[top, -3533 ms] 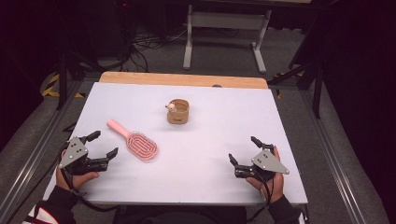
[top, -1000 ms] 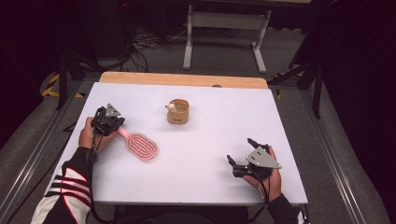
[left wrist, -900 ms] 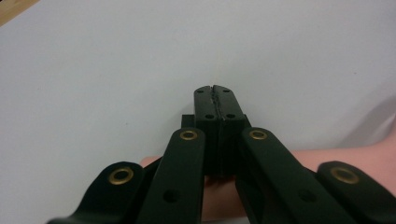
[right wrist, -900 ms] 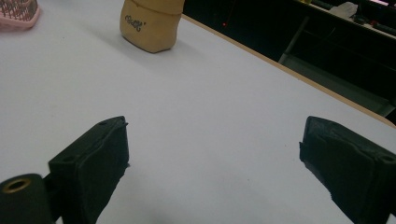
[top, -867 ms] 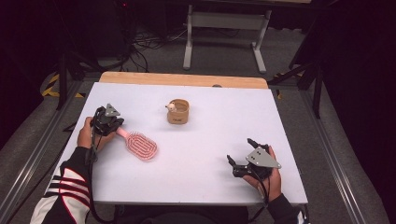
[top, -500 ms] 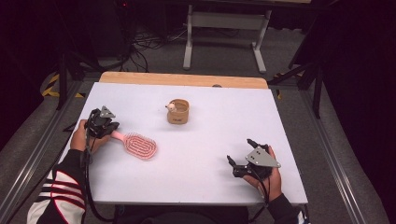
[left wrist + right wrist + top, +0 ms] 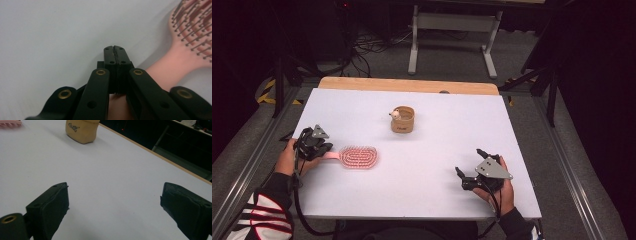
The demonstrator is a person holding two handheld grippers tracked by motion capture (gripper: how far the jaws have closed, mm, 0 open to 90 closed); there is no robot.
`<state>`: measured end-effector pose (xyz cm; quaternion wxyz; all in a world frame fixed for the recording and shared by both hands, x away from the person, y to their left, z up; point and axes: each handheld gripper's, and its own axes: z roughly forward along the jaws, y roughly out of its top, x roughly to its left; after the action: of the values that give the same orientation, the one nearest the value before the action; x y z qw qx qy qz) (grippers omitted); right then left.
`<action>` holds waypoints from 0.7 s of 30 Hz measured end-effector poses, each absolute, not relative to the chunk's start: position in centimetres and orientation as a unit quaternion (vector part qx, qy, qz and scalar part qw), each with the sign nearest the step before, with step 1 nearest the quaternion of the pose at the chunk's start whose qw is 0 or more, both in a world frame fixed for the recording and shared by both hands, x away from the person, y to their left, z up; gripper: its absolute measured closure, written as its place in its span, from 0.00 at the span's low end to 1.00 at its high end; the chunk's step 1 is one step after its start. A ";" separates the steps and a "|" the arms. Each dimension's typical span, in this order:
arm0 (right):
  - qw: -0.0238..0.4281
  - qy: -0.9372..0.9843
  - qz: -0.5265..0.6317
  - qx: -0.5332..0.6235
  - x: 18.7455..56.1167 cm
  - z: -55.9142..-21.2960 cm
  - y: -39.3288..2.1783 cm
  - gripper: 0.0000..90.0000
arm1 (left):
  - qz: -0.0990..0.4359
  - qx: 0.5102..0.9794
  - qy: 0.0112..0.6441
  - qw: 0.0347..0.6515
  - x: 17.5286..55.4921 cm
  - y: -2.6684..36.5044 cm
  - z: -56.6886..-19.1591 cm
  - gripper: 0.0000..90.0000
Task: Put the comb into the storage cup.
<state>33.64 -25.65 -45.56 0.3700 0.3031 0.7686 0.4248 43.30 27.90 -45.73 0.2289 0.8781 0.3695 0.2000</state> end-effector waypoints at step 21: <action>0.369 0.773 0.419 0.301 33.7 -45.6 -25.5 0.09 | 0.191 0.891 0.345 0.223 37.5 28.2 -45.7 1.00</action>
<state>33.66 -25.53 -45.60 0.3692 0.3007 0.7733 0.4188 37.55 28.24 -45.71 0.2231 0.8914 0.3451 0.1910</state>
